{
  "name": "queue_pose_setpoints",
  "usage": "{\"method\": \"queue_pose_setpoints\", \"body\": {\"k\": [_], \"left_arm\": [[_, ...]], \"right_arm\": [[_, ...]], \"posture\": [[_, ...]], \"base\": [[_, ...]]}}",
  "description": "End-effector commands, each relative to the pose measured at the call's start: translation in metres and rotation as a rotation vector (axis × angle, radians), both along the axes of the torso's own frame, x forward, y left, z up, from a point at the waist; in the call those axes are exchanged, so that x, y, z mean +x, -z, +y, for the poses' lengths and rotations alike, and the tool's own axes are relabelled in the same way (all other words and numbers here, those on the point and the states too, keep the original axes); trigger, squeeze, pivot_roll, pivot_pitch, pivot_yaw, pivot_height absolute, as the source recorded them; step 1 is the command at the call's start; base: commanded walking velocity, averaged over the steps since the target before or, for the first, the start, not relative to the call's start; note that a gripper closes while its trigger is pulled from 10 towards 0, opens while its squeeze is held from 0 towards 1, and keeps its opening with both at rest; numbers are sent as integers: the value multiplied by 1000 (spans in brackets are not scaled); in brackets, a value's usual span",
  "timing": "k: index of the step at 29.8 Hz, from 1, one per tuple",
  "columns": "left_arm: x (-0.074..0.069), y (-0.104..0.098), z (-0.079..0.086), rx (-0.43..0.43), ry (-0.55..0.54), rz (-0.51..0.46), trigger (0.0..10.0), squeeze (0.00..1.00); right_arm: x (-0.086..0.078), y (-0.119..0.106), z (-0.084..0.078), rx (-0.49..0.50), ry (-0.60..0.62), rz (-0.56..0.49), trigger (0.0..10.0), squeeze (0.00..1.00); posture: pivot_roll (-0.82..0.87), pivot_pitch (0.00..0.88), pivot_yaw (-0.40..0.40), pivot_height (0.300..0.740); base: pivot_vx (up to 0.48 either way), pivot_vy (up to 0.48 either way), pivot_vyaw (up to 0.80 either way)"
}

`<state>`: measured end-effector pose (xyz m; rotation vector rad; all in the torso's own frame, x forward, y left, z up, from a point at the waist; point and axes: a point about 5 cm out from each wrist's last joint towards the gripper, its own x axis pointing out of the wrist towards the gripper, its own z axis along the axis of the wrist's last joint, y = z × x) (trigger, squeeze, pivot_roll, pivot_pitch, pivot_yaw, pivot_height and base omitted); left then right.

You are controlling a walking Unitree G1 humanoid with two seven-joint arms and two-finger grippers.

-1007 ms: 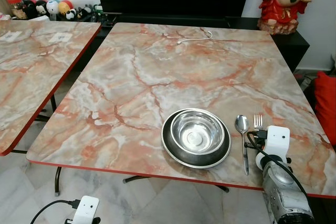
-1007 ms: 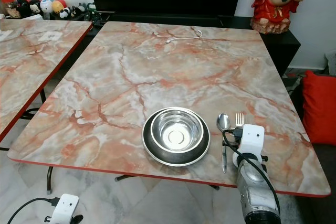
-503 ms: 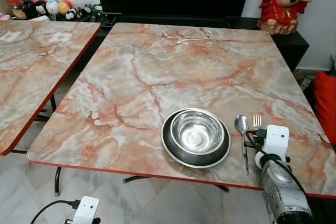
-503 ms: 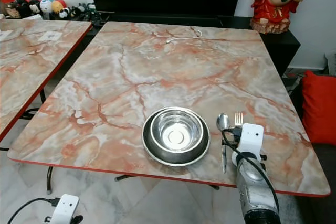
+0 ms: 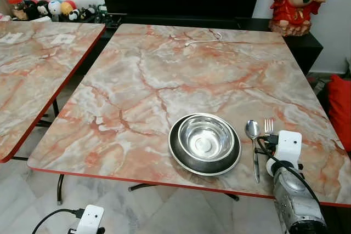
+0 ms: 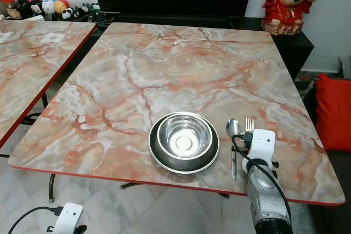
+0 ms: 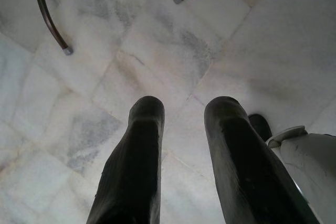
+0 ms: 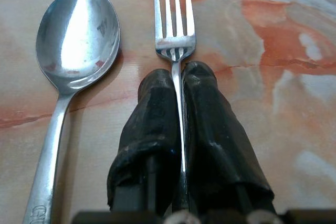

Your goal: Setting the table

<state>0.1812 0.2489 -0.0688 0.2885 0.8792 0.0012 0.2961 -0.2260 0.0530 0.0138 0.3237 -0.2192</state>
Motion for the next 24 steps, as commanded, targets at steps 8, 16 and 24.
{"method": "queue_pose_setpoints", "body": {"k": [8,16,24], "left_arm": [[-3,1,3,8,1,17,10000,0],[-5,2,2,9,2,20,10000,0],[-4,2,1,7,5,17,10000,0]], "right_arm": [[-2,6,-1,-1,4,31,10000,376],[-2,7,-1,-8,1,35,10000,388],[-2,7,-1,-10,1,32,10000,576]], "posture": [[65,27,6,740],[65,27,6,740],[65,27,6,740]], "base": [[0,0,0],[0,0,0],[0,0,0]]}}
